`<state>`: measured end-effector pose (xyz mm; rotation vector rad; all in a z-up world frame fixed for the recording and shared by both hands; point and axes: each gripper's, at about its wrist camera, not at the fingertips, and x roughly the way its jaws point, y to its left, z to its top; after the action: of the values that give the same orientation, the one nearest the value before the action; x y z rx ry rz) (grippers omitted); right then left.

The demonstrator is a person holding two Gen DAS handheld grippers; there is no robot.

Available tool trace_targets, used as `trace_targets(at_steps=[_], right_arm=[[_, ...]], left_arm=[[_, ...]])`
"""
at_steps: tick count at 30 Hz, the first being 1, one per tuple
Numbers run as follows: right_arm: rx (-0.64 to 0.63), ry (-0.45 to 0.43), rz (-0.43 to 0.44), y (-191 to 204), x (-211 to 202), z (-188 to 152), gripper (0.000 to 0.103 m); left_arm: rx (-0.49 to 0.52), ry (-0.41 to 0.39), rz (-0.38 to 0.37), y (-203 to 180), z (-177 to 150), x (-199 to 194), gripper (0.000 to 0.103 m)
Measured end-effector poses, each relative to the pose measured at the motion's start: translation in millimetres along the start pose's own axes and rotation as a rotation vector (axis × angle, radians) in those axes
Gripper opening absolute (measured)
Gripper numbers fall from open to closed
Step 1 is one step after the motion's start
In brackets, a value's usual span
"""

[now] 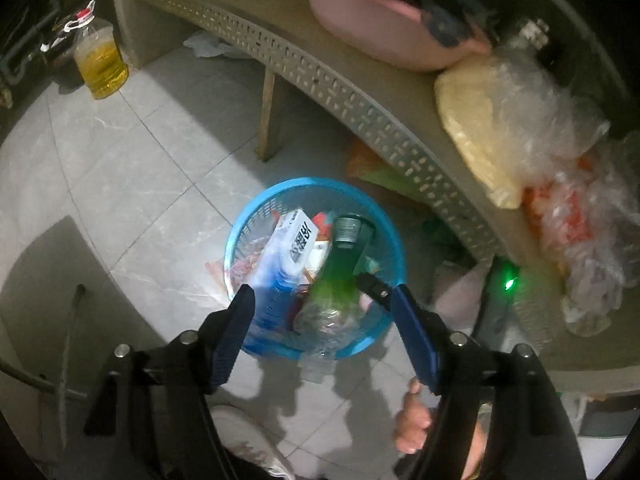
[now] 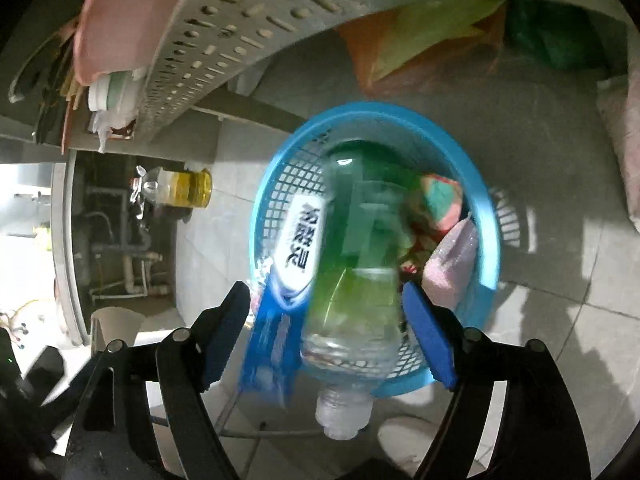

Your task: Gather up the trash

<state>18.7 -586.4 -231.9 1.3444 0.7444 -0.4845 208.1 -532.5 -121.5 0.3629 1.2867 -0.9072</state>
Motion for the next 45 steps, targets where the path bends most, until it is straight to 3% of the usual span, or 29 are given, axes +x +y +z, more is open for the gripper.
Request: trace_targets(at_steps=[10, 17, 20, 23, 29, 34, 40, 42, 45], right_arm=[[-0.144, -0.131, -0.075, -3.5, -69.0, -31.4, 0.076], [-0.3, -0.216, -0.131, 15.7, -139.9, -80.3, 0.081], [-0.414, -0.261, -0.155, 35.0, -174.1, -115.3, 0.088], [-0.529, -0.292, -0.172, 55.9, -200.8, -147.4, 0.095], [-0.754, -0.363, -0.18, 98.1, -240.6, -211.8, 0.095], [-0.914, -0.435, -0.209, 123.2, -255.8, -258.9, 0.095], [-0.979, -0.455, -0.179, 132.6, -261.7, -293.6, 0.095], [-1.016, -0.46, -0.176, 133.6, -259.0, -304.1, 0.095], [-1.094, -0.473, -0.246, 140.2, -255.4, -323.8, 0.095]], left_arm=[[0.057, -0.164, -0.024, -0.3, -35.8, -95.5, 0.072], [0.071, -0.355, -0.015, 10.7, -105.0, -190.1, 0.085], [0.079, -0.47, 0.035, 15.4, -152.6, -232.7, 0.097], [0.067, -0.54, 0.075, 25.2, -197.0, -260.3, 0.097], [-0.02, -0.592, 0.165, 45.0, -273.9, -288.1, 0.097], [-0.134, -0.602, 0.288, 62.6, -321.1, -299.1, 0.097], [-0.204, -0.681, 0.479, 69.1, -368.7, -314.5, 0.097], [-0.219, -0.661, 0.52, 69.7, -377.8, -314.5, 0.097], [-0.229, -0.596, 0.551, 73.1, -389.1, -309.8, 0.097]])
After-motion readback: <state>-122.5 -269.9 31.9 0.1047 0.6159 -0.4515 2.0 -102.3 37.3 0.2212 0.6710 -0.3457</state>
